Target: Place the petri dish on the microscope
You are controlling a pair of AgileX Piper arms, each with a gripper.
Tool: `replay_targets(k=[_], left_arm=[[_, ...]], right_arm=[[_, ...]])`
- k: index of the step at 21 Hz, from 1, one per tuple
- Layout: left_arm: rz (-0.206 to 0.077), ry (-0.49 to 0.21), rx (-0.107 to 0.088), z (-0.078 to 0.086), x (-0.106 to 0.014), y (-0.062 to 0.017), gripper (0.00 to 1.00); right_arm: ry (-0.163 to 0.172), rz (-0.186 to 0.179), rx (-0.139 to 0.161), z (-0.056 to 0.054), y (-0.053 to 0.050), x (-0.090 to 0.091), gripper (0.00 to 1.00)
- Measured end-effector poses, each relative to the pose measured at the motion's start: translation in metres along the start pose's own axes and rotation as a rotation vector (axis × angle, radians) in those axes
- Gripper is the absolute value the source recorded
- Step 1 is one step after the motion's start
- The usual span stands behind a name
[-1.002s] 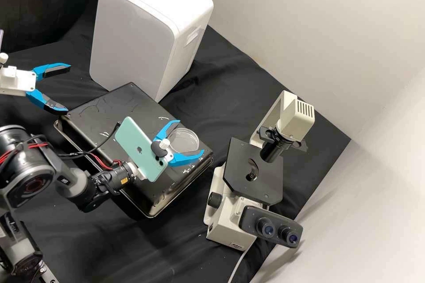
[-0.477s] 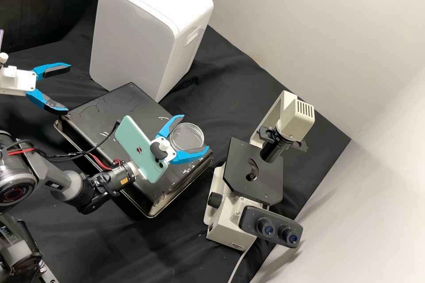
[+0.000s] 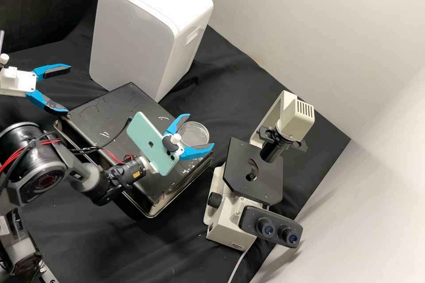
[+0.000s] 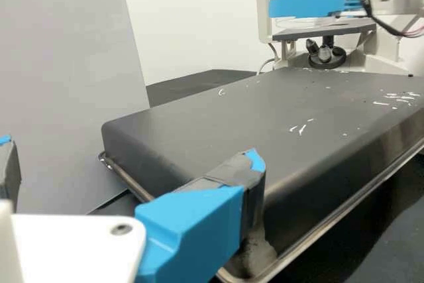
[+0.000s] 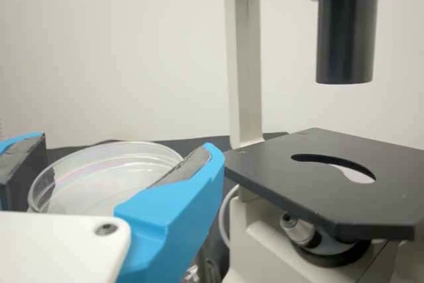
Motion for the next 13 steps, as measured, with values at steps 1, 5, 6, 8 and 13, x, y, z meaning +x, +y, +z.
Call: replay_targets(k=[1, 5, 6, 8, 13], left_arm=[[0.000, 0.000, 0.000, 0.000, 0.000, 0.0000, 1.00], [0.000, -0.003, 0.000, 0.001, 0.001, 0.0001, 1.00], [-0.002, -0.003, -0.001, 0.001, 0.001, -0.0003, 1.00], [-0.006, -0.005, -0.001, 0.001, 0.002, -0.0010, 1.00], [-0.011, -0.008, -0.001, 0.002, 0.002, -0.0020, 1.00]], right_arm=[[-0.008, 0.000, -0.004, 0.002, 0.000, 0.005, 0.00], [-0.067, 0.024, -0.008, 0.015, 0.007, 0.024, 0.00], [-0.077, 0.032, -0.009, 0.018, 0.009, 0.025, 0.00], [-0.091, 0.053, -0.009, 0.022, 0.015, 0.026, 0.00], [-0.128, 0.094, -0.014, 0.035, 0.028, 0.030, 0.00]])
